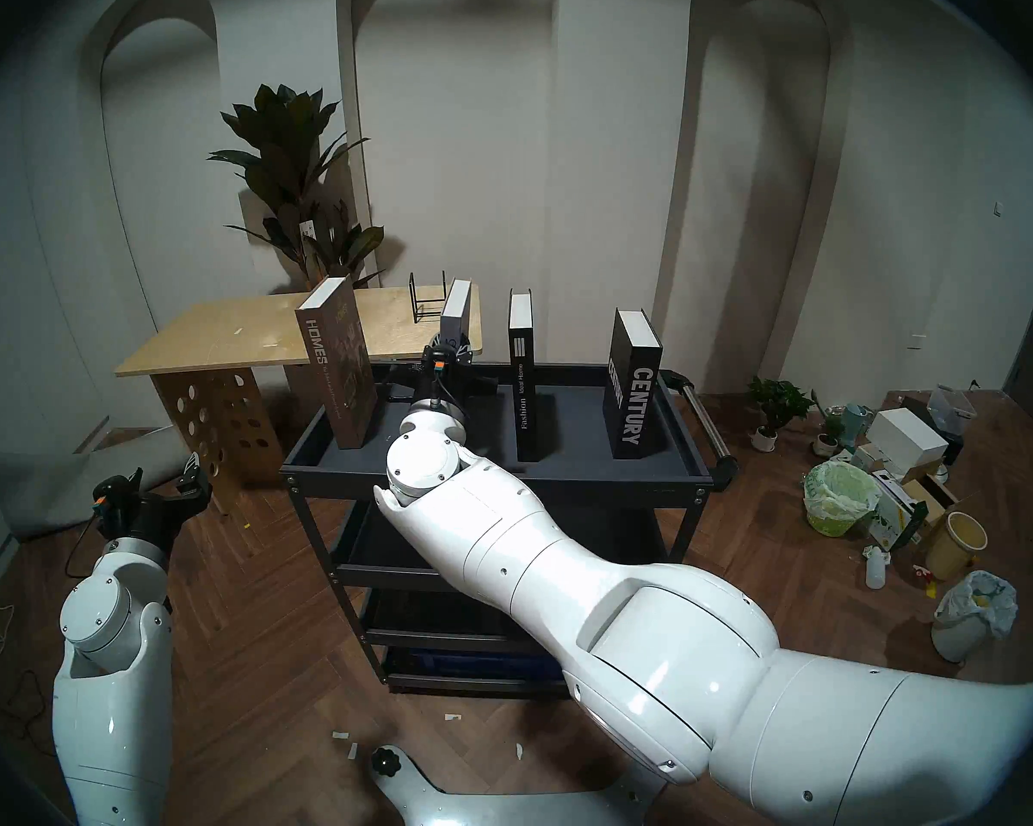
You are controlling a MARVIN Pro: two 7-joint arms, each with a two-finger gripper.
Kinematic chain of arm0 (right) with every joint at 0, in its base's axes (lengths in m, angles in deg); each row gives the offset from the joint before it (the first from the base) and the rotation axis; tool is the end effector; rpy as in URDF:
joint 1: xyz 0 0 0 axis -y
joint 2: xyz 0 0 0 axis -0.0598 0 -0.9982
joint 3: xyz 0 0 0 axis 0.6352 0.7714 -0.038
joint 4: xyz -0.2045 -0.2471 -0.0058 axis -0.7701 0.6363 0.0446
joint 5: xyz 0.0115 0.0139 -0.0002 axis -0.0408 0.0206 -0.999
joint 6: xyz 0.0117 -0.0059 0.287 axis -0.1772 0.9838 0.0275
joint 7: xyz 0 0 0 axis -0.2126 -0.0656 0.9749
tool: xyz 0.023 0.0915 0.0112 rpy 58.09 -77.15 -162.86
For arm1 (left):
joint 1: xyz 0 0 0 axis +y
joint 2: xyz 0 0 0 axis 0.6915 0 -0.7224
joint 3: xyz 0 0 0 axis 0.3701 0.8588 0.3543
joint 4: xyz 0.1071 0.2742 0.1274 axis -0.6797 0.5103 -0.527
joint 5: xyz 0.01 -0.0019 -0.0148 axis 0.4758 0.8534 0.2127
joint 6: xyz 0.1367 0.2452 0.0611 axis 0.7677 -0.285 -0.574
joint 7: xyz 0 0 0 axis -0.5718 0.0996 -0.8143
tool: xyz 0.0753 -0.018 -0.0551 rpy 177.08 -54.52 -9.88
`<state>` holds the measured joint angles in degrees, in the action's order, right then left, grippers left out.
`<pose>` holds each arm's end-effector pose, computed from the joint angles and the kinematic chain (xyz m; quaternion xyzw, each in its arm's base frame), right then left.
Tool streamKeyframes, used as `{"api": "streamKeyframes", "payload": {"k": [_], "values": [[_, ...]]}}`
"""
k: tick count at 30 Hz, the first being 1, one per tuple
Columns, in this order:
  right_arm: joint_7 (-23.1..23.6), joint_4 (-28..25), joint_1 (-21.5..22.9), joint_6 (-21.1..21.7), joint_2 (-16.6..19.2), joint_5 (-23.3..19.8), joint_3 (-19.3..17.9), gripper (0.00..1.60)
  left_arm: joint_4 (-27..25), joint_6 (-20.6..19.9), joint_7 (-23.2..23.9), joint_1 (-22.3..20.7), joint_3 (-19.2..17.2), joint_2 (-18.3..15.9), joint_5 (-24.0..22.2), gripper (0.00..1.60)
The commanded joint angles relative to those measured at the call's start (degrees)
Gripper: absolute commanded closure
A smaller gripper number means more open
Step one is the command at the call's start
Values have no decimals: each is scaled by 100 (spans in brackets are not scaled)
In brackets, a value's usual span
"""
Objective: Sort the books onto the shelf by size, largest to the left
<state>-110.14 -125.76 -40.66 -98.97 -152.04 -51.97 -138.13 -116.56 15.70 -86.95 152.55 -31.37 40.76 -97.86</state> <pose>0.5218 0.3198 -0.2052 -0.5922 0.0686 -0.8008 0.0569 0.2777 0.2396 -0.2765 -0.6880 -0.1546 -0.7025 0.0964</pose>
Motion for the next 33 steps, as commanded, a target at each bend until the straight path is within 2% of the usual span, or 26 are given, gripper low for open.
{"api": "streamKeyframes", "payload": {"k": [1,11,18,19,20,23,24,33], "values": [[-177,-574,203,-306,-112,144,26,160,-150,23,25,-89,49,-54,26,0],[-510,-1340,459,-612,2,310,-44,160,-269,36,80,-97,258,-52,70,0],[-702,-1721,744,-775,82,396,-263,160,-358,41,120,-88,415,-38,116,0],[-734,-1921,740,-775,124,410,-298,160,-373,41,125,-85,441,-36,126,0],[-753,-1843,834,-805,114,427,-335,160,-389,43,133,-84,464,-34,131,0],[-826,-2251,881,-800,204,443,-447,160,-446,48,152,-80,537,-29,156,0],[-858,-2106,974,-819,201,460,-498,160,-472,51,158,-79,564,-29,166,0],[-1063,-2804,1181,-634,487,466,-904,160,-689,67,205,-52,784,-6,244,0]]}}
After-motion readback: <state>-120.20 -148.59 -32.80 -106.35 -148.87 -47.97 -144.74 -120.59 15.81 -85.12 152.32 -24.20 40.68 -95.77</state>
